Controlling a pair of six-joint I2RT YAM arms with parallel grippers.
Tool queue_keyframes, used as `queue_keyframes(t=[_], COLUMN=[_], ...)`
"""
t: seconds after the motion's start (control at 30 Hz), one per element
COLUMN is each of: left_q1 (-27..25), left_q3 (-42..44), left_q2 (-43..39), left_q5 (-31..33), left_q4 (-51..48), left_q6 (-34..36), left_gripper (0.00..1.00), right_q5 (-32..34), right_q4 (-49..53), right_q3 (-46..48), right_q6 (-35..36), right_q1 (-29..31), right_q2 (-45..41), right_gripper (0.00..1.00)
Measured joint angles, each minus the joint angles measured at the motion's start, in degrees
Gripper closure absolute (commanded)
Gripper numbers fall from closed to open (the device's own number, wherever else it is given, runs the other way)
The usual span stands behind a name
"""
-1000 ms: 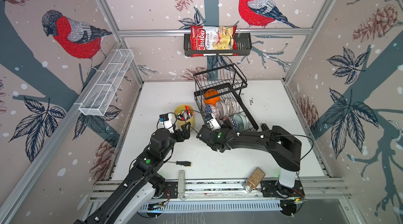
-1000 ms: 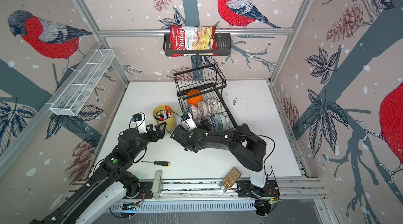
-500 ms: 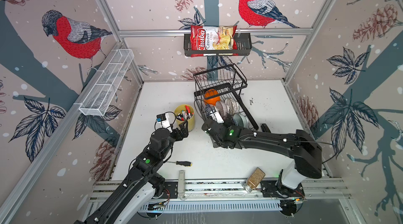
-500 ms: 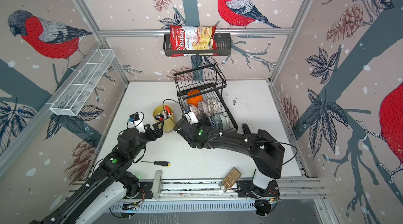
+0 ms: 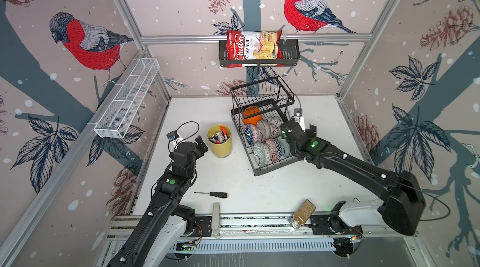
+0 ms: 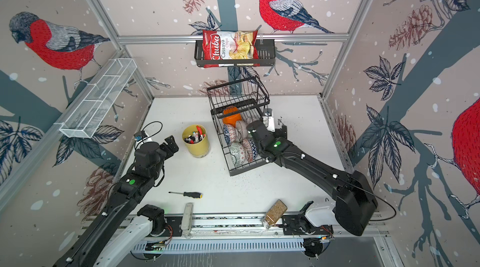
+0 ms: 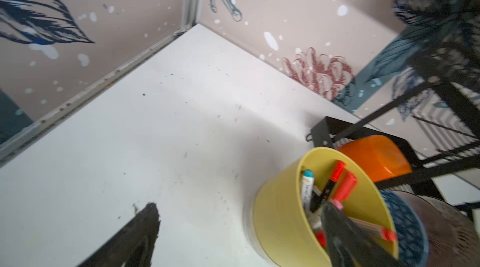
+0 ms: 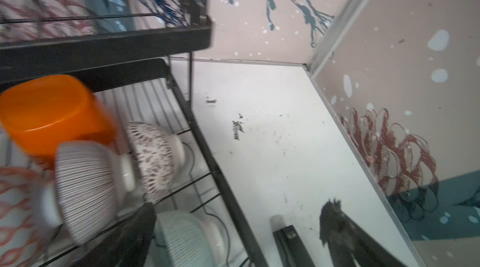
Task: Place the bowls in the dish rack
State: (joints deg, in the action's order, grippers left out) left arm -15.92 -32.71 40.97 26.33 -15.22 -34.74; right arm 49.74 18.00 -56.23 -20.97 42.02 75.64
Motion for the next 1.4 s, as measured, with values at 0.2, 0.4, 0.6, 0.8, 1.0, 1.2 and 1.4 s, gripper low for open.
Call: queue_keyframes(t=[0.2, 0.4, 0.6, 0.8, 1.0, 1.2, 1.4], left_q1=[1.53, 2.03, 3.96, 7.04, 9.77, 10.14, 10.14], left_q3=[2.82, 7.43, 10.73, 14.51, 17.51, 17.55, 17.68], left_q2=[5.27, 13.64, 19.89, 24.57, 29.92, 34.25, 38.23], left_q5=[8.46, 17.68, 20.20, 19.80, 17.14, 13.11, 8.22], left_q4=[4.31, 14.12, 25.97, 40.00, 50.82, 60.15, 69.61], left_q6=[-0.28, 3.34, 7.17, 12.68, 15.69, 19.39, 24.76], left_gripper=[0.04, 0.04, 0.04, 0.04, 0.04, 0.04, 0.04], right_q5=[-4.11, -5.55, -7.21, -11.96, -15.96, -19.67, -28.13], right_q4=[-4.96, -15.17, -28.09, -41.46, -54.05, -67.82, -77.40], right_q3=[7.45, 16.02, 23.02, 27.52, 30.60, 35.58, 40.98], right_q6=[0.04, 0.28, 4.74, 7.80, 10.86, 15.02, 16.63], right_q1=[-15.28, -24.98, -28.04, -30.53, -32.65, -34.82, -36.54], right_q2=[-4.63, -0.20, 5.11, 6.86, 9.16, 10.95, 8.83], right_gripper=[0.01, 0.01, 0.01, 0.01, 0.01, 0.01, 0.01])
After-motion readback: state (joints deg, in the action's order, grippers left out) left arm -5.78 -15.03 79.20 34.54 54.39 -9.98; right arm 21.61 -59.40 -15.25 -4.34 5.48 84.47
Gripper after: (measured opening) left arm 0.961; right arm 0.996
